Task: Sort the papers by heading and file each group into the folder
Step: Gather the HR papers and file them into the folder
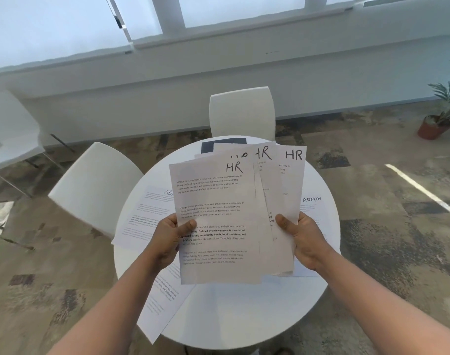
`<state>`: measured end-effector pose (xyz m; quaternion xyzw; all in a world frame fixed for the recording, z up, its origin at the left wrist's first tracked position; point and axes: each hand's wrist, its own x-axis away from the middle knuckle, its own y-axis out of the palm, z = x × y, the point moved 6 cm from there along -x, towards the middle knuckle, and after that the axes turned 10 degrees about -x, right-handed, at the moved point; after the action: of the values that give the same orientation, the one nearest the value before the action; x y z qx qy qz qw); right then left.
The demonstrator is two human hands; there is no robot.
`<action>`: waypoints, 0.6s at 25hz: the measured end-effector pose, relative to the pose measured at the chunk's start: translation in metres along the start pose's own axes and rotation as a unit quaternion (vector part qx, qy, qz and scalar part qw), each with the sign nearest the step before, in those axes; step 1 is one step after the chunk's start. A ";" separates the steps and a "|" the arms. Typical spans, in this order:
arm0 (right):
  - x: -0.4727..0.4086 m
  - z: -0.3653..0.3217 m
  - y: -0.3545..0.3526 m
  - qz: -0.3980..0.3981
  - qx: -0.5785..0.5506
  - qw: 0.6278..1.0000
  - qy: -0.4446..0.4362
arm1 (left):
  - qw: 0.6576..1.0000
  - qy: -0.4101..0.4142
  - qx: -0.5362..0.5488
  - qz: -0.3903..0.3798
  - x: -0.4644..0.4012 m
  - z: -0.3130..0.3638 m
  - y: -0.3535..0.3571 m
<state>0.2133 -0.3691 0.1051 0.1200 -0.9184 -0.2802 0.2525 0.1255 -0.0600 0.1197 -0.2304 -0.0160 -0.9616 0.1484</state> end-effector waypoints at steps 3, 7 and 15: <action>0.001 0.002 -0.002 -0.006 0.002 1.000 0.010 | 1.000 -0.011 0.005 0.006 0.002 -0.009 0.001; 0.000 0.009 -0.010 -0.006 -0.001 1.000 0.020 | 1.000 -0.021 0.004 0.002 0.007 -0.014 0.003; 0.004 0.009 -0.013 -0.014 0.003 0.999 0.033 | 0.999 -0.032 0.006 -0.001 0.017 -0.014 0.005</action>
<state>0.2063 -0.3771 0.0930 0.1426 -0.9086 -0.2765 0.2786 0.1066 -0.0704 0.1144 -0.2597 -0.0268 -0.9539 0.1481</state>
